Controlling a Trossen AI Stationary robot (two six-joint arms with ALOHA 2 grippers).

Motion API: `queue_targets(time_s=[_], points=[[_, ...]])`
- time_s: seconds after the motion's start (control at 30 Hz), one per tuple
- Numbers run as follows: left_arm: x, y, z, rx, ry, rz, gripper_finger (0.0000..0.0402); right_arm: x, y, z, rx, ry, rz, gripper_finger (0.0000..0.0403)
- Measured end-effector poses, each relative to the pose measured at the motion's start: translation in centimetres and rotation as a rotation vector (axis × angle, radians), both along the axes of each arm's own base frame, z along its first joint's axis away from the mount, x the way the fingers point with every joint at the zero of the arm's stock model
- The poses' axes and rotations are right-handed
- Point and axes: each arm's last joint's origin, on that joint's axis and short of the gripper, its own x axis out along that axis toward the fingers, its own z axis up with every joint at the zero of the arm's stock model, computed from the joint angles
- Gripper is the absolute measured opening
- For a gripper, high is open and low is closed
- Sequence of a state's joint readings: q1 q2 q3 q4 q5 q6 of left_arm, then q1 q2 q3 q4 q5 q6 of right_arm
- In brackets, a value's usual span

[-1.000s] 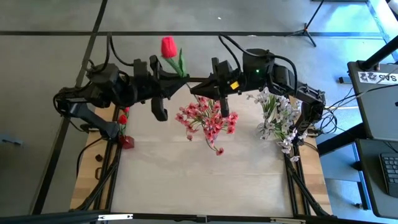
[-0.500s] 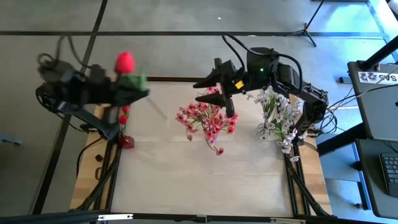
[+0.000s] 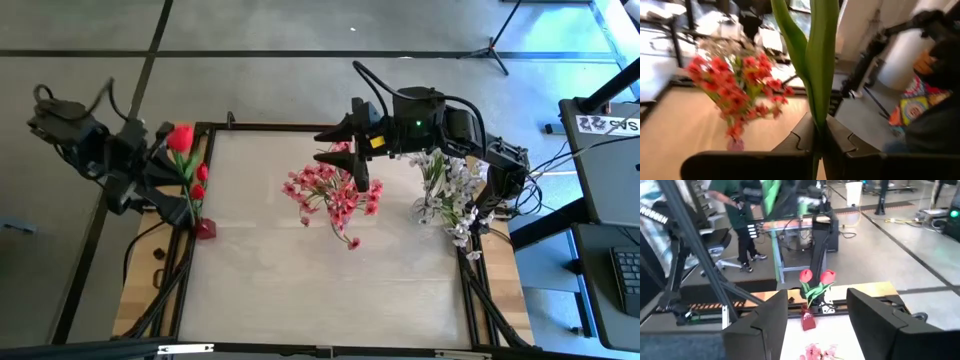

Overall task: Sort flowers into vase by color
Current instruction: Put the red flower into the red vase

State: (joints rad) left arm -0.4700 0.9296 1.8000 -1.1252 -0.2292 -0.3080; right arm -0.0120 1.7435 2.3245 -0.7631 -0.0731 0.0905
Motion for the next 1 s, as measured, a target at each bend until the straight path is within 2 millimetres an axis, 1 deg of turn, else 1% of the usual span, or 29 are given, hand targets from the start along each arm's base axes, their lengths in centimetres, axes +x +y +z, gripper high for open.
queue_targets(time_s=[0.1,0.2,0.5,0.63,0.73,0.87,1.0], points=[[0.1,-0.3,-1.4,0.003,0.025,-0.05,0.001,0.0,-0.1,0.0,0.037,0.002,-0.022,0.0196],[0.3,-0.6,-3.3,-0.002,0.04,-0.088,0.001,0.0,-0.1,0.0,0.054,0.008,-0.057,0.0193],[0.4,-1.6,-9.0,-0.112,-0.007,-0.26,0.001,0.0,-0.5,-0.1,0.071,0.011,-0.178,0.0193],[0.6,-2.3,-11.6,-0.137,-0.024,-0.348,0.001,0.0,-0.6,-0.1,0.096,0.009,-0.224,0.0193],[0.7,-2.7,-13.2,-0.145,-0.021,-0.38,0.001,-0.1,-0.7,-0.2,0.098,0.018,-0.264,0.0193],[0.5,-2.8,-14.9,-0.131,-0.01,-0.387,0.001,-0.1,-0.8,-0.2,0.111,0.013,-0.298,0.0193],[-0.6,-2.1,-15.6,-0.107,0.02,-0.388,0.001,-0.1,-0.8,-0.2,0.134,0.011,-0.308,0.0193]])
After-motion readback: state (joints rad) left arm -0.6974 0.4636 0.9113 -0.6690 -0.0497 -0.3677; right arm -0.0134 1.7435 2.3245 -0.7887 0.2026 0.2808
